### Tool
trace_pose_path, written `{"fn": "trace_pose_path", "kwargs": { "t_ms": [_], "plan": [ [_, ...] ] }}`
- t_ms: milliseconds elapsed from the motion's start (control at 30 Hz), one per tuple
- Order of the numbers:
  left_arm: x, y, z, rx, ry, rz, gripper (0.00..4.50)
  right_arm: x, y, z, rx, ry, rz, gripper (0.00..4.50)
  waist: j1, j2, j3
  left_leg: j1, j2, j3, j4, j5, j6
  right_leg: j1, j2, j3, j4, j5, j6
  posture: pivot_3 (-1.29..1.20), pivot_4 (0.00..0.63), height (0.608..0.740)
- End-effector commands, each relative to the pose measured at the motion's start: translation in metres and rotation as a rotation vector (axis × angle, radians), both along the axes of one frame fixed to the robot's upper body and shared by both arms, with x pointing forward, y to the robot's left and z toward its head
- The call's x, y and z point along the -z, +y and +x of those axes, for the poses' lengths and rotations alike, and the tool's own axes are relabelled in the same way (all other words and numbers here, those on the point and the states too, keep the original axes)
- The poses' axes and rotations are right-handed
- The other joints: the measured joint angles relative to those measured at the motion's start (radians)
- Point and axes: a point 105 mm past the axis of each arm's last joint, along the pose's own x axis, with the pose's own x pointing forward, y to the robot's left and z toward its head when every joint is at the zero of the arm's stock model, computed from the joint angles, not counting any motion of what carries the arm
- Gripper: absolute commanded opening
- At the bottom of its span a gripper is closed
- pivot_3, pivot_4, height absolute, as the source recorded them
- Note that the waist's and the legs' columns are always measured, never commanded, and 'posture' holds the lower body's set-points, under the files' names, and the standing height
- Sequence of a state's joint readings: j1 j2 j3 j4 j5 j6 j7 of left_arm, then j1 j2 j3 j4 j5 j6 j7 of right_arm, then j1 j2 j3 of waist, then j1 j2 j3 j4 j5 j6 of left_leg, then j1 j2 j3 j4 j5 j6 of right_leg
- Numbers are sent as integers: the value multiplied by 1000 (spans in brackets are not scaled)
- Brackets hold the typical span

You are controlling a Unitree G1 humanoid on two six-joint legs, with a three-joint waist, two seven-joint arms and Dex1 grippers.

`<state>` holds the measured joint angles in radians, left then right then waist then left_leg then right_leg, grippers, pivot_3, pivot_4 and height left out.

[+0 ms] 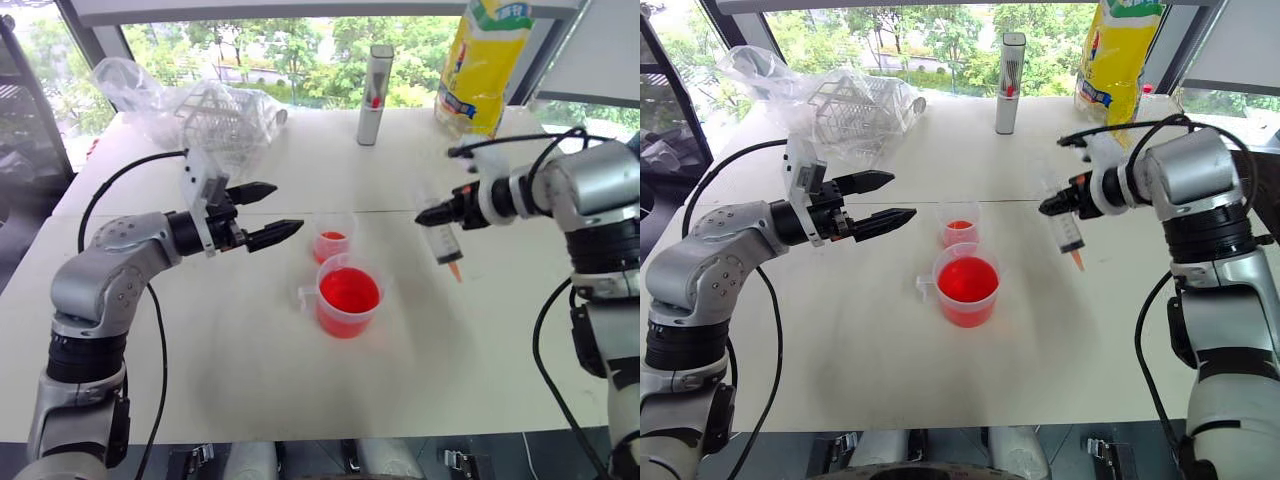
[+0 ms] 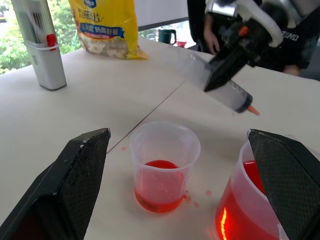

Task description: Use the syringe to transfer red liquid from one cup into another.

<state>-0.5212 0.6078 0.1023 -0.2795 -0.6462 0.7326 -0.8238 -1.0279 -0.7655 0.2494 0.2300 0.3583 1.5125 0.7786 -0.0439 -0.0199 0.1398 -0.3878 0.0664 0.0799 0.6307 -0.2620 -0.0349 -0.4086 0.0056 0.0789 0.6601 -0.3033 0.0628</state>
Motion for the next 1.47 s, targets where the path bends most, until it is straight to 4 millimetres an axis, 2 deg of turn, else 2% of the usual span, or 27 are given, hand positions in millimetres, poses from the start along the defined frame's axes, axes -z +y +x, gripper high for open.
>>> {"fn": "trace_pose_path", "kwargs": {
  "t_ms": [33,267,567,667,767,800,900,1100,1167,1233,1300,1400,1467],
  "plan": [
    [-10,-1,-6,10,-45,3,4490,9,-3,-6,58,72,-27,1409,0,0,0,0,0,0,0,0,0,0,0,0,0,0,0,0,150,740],
    [-12,-2,-5,11,-55,10,4490,39,-8,-12,97,191,-59,1409,-1,0,0,-1,-1,0,0,0,0,0,0,0,0,0,0,0,150,740],
    [-13,-3,-5,15,-61,17,4490,48,-4,-9,130,214,-54,1409,-1,-1,0,-1,-1,0,0,0,0,0,1,-1,-1,0,0,0,150,740],
    [-13,-4,-5,20,-63,20,4500,44,-2,-9,113,200,-46,2828,-1,0,0,-1,-1,0,0,0,0,0,1,-1,-1,0,0,0,150,740],
    [-15,-8,-8,47,-65,14,4500,33,-2,-11,87,166,-29,4306,0,0,0,-1,-1,0,0,0,0,0,1,-1,-1,0,0,0,150,740],
    [-16,-9,-8,54,-64,7,4500,29,-2,-12,77,156,-24,4410,0,0,0,-1,-1,0,0,0,0,0,1,-1,-1,0,0,0,150,740],
    [-14,-9,-11,69,-58,20,4500,14,-6,-16,44,90,-50,4410,0,0,0,-1,-1,0,0,0,0,0,1,-1,-1,0,0,0,150,740],
    [-16,4,-18,77,-36,36,4500,-35,-18,-32,-120,-163,-109,4410,1,0,0,-2,0,-1,-2,0,0,0,0,-2,-5,0,1,0,150,740],
    [-15,8,-21,79,-32,54,4500,-57,-12,-40,-244,-307,-100,4410,1,0,0,-2,0,-1,-2,0,0,0,0,-2,-5,0,1,0,150,740],
    [-15,12,-22,72,-33,73,4500,-80,-11,-48,-403,-526,-166,4410,1,0,0,-2,0,-1,-3,0,0,0,1,-2,-6,0,1,0,150,740],
    [-16,15,-23,70,-33,88,4500,-88,-14,-58,-481,-581,-186,4410,-1,0,0,-1,0,-2,-3,0,0,1,1,-3,-7,0,1,0,150,740],
    [-18,20,-26,74,-24,96,4500,-100,-10,-74,-566,-612,-77,4410,-2,0,1,-1,0,-1,-2,0,0,2,1,-3,-7,0,1,0,150,740],
    [-18,23,-27,72,-20,106,4500,-100,-6,-87,-634,-596,-43,4410,0,0,1,1,1,-1,-2,0,0,3,0,-3,-7,0,1,0,150,740]
  ]
}}
